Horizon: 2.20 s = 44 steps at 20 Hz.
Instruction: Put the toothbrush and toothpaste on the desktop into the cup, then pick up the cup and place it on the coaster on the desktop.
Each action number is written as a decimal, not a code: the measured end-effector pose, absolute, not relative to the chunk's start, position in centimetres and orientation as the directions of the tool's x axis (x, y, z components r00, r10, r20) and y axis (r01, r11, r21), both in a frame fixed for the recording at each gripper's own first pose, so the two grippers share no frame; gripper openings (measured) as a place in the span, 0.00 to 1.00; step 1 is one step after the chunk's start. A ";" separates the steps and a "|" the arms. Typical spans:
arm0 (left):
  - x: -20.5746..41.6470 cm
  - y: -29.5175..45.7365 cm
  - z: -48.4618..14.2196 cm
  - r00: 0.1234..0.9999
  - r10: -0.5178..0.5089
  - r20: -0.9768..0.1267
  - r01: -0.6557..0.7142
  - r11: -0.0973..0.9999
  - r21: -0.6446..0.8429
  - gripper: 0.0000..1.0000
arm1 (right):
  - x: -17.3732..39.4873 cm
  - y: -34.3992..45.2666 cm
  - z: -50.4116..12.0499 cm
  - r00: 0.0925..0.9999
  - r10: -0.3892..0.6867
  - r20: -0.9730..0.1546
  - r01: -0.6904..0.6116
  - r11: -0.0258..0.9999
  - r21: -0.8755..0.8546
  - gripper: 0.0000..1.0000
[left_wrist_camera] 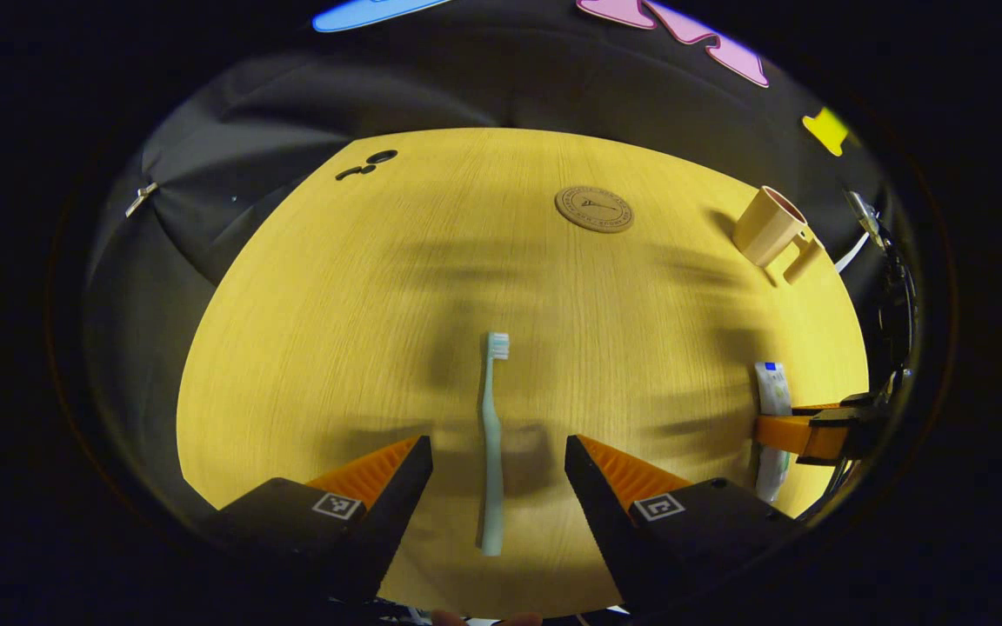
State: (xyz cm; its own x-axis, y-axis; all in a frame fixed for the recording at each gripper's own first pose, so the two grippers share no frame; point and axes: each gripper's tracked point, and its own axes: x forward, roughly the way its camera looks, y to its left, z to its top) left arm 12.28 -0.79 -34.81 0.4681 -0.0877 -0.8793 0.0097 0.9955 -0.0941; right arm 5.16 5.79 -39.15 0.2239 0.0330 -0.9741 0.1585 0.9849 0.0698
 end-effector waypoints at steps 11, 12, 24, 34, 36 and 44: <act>13.3 -1.6 -37.1 0.378 -0.087 -0.922 0.003 0.996 -0.093 0.97 | 5.3 5.9 -38.9 0.202 0.052 -0.978 0.177 0.980 0.089 0.46; 13.3 -1.6 -36.9 0.372 -0.088 -0.924 0.002 0.996 -0.094 0.97 | 5.2 5.9 -38.8 0.199 0.056 -0.978 0.180 0.979 0.093 0.46; 13.2 -1.9 -37.1 0.306 -0.091 -0.948 -0.017 0.995 -0.101 0.18 | 5.2 6.0 -38.7 0.189 0.064 -0.980 0.166 0.981 0.096 0.46; 13.1 -1.7 -36.9 0.381 -0.082 -0.921 -0.010 0.996 -0.093 0.06 | 5.0 5.8 -38.5 0.214 0.054 -0.975 0.220 0.970 0.102 0.39; 12.6 -1.7 -37.0 0.382 -0.090 -0.920 -0.023 0.994 -0.107 0.06 | 4.9 5.8 -38.4 0.230 0.064 -0.971 0.234 0.965 0.119 0.39; 11.3 -1.6 -33.8 0.496 -0.123 -0.859 -0.068 0.981 -0.180 0.06 | 3.9 5.4 -37.5 0.331 0.081 -0.940 0.254 0.952 0.171 0.34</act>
State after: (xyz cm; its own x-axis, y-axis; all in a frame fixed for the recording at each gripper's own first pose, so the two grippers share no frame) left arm 11.34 -1.63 -33.76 0.4962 -0.1232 -0.8594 -0.0681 0.9813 -0.1800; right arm 3.93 5.44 -37.54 0.3306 0.0812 -0.9403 0.2536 0.9520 0.1714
